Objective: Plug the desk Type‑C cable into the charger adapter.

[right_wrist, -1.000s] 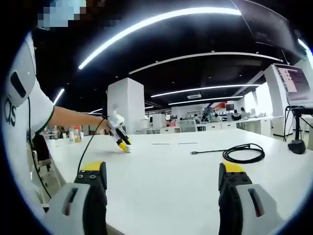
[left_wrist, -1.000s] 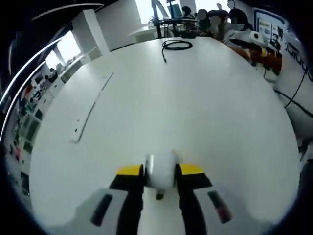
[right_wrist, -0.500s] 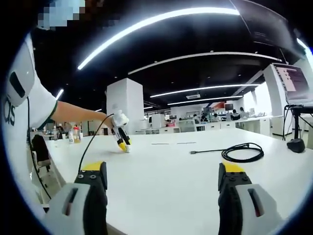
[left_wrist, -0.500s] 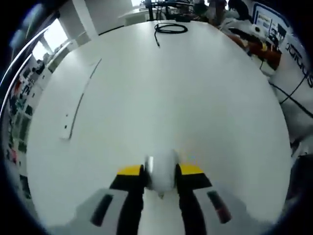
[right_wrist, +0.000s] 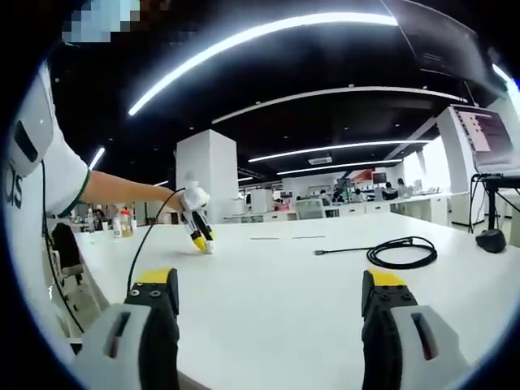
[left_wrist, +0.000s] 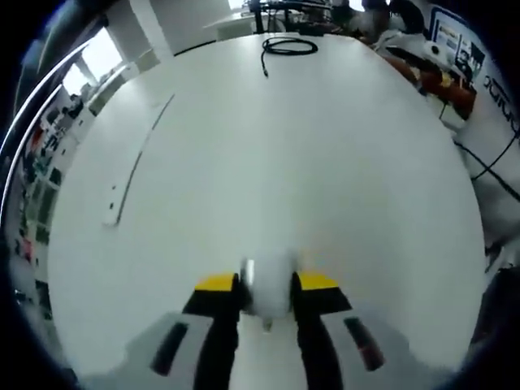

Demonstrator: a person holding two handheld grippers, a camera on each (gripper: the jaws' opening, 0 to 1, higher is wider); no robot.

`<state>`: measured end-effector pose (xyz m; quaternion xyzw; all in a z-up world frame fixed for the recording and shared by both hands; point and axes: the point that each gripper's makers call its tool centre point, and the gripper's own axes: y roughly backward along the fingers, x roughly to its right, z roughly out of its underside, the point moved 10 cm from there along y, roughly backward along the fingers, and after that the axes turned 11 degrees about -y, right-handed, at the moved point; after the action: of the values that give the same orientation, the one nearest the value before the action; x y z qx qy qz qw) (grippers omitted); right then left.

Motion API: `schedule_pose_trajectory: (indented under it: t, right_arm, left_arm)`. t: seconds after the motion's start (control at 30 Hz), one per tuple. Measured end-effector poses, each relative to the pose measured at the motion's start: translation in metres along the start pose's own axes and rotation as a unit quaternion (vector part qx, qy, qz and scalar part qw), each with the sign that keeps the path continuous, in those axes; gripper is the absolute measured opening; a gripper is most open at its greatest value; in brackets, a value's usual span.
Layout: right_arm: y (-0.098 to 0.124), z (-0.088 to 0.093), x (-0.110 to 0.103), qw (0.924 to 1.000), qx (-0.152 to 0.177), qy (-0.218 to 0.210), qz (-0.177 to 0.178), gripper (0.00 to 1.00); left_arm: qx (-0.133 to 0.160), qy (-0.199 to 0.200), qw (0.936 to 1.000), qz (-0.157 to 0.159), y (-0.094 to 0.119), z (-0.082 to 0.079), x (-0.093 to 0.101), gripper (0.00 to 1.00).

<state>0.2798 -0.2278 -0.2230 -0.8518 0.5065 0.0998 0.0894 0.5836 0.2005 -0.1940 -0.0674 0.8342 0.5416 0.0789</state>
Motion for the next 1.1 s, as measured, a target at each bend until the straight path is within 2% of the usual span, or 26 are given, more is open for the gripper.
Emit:
schedule_pose_trajectory:
  t: [0.6,0.83,1.1]
  right_arm:
    - [0.004,0.003,-0.004,1.0,0.001,-0.007,-0.003,0.94]
    - [0.006,0.003,-0.006,1.0,0.003,-0.009,-0.003,0.94]
    - [0.011,0.002,-0.006,1.0,0.004,-0.009,-0.001,0.94]
  left_arm:
    - [-0.014,-0.008,0.9998,0.009,0.007,-0.01,0.045,0.24]
    - [-0.012,-0.005,0.9999,0.007,0.008,-0.009,0.053,0.24]
    - [-0.02,-0.006,0.9998,0.007,0.011,-0.012,0.071,0.24]
